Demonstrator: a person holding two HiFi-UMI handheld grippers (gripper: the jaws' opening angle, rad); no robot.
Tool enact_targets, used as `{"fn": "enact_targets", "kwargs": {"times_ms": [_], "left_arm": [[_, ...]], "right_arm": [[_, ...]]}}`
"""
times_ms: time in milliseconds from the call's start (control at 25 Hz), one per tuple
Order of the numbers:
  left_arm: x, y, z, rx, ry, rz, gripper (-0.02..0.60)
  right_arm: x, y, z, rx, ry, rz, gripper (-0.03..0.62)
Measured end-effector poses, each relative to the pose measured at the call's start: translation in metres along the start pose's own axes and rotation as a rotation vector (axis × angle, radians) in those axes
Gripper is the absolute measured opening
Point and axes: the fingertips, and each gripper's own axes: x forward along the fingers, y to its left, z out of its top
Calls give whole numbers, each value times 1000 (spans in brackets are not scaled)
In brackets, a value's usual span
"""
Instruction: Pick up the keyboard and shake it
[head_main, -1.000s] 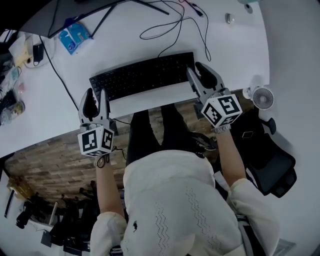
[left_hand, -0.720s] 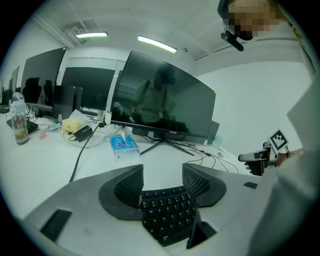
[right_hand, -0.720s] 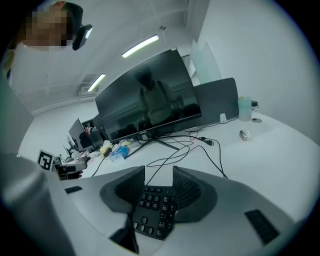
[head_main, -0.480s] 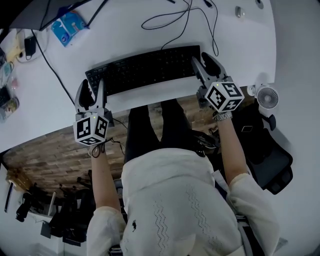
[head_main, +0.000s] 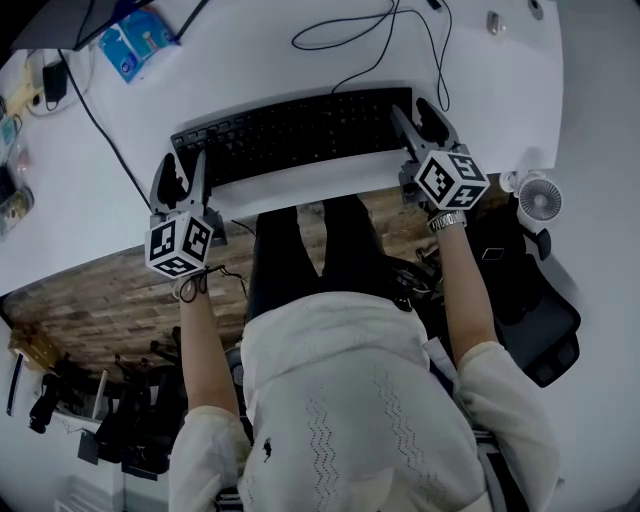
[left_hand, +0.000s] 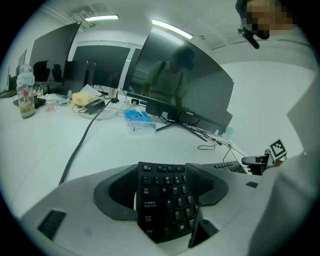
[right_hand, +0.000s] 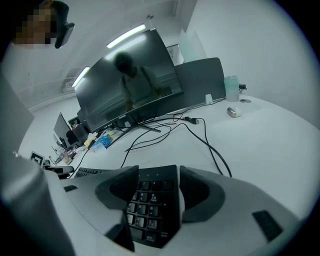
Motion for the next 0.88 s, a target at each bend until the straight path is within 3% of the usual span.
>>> {"fn": "enact_targets", "kwargs": {"times_ms": [400,880], "left_arm": [[13,15,-19,-117,46,-5,288],[28,11,-18,-121,85,-38,296]], "right_arm": [[11,-15,-9,76,17,20,291],[27,-4,-15,89,66,73,292]]}}
